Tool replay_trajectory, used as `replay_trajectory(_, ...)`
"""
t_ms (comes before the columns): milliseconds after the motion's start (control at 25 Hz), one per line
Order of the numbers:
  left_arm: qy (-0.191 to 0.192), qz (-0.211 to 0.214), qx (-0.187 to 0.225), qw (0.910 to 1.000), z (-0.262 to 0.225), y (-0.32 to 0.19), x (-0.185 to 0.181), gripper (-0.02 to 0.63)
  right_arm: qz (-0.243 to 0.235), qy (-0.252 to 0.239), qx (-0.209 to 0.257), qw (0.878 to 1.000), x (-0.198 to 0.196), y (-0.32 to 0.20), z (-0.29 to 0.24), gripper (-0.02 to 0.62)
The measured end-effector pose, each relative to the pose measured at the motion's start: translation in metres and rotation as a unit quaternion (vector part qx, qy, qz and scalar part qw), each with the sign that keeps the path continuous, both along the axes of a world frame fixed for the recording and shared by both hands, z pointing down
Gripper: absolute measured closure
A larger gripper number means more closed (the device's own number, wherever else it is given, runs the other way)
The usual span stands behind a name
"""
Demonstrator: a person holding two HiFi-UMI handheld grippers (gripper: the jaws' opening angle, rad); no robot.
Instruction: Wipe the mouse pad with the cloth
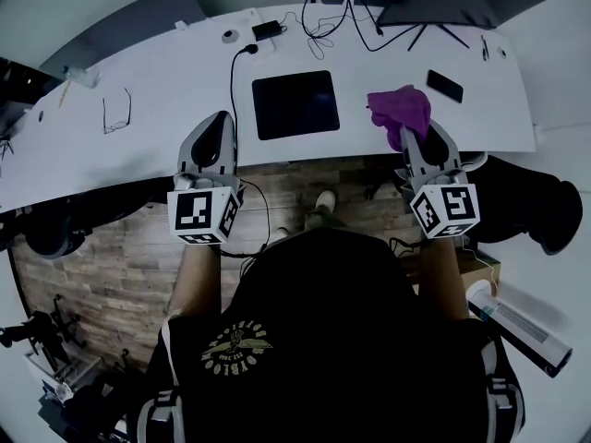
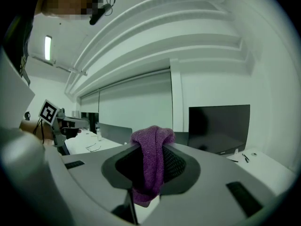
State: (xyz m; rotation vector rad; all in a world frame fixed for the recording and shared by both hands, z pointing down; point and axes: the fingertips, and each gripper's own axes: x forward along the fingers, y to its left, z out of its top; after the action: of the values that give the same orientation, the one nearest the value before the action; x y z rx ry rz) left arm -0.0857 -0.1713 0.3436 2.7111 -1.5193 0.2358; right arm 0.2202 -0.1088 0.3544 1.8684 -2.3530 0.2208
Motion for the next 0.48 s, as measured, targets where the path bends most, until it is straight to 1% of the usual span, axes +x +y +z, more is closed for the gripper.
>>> replay_trajectory(240, -0.011, -0.042, 0.020, 0.9989, -0.017, -0.016, 0.009, 0.604, -0.036, -0.012, 0.010, 0.999, 0.012, -0.034, -0.006, 0.507)
replay_trajectory(480, -0.015, -0.095, 0.025, 0.9951, -0.021, -0.016, -0.004, 0.604, -0.096, -0.017, 0.013, 0.995, -0.003, -0.070, -0.005, 0.507)
